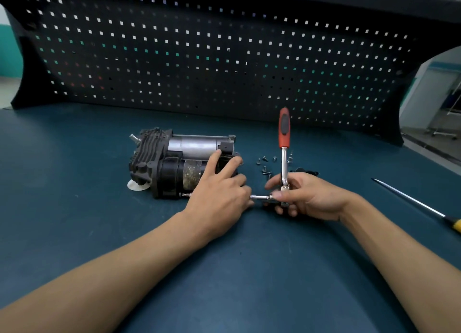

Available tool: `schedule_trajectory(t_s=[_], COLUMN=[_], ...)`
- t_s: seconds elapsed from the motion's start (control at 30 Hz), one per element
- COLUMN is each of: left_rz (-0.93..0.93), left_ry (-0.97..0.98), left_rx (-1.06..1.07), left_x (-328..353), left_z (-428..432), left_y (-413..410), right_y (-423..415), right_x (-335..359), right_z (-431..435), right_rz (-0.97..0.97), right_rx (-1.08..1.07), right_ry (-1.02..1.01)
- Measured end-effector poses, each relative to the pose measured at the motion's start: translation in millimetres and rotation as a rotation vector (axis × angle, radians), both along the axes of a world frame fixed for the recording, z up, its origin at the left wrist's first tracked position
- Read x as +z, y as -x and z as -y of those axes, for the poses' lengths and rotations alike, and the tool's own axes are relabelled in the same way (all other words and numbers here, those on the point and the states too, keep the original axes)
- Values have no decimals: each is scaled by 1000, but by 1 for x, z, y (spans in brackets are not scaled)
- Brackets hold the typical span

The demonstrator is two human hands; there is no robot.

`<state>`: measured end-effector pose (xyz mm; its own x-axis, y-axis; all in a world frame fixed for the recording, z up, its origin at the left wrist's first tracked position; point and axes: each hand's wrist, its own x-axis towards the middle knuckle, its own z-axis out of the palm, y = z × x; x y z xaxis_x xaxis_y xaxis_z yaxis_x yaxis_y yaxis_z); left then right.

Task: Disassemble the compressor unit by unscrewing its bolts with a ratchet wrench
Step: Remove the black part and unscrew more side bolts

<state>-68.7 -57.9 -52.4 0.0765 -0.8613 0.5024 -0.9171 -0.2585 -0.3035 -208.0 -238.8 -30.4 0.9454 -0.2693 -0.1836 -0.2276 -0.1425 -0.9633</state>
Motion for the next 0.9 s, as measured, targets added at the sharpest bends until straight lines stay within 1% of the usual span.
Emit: schedule_trajectory(t_s=[0.07,0.17,0.23,0.33,0.4,0.53,0.67,0.8,0.9], left_rz=[-2,-15,-17,-17,-17,-23,-35,-49,-59], left_ry=[0,4,-1,-4,-7,-20,-14,-10,-11], left_rx=[0,-10,-11,-4,-2,9,16,23,26], left_x=[0,1,0,0,0,0,0,1,2], left_z=[0,0,-1,-1,-1,-1,0,2,2], left_y=[0,-2,-3,-3,-3,-3,-1,-1,0], right_y=[4,5,5,4,2,3,5,3,-2], right_x=[0,-4,-8,-11,-13,-13,-12,-12,-10], right_z=[1,-1,-2,-5,-5,-6,-8,-12,-15], right_rz=[29,121,175,195,205,213,165,154,91], right_rx=[13,27,49,108,86,-24,-61,-125,-195], right_ry=[63,232,267,322,342,253,268,137,24])
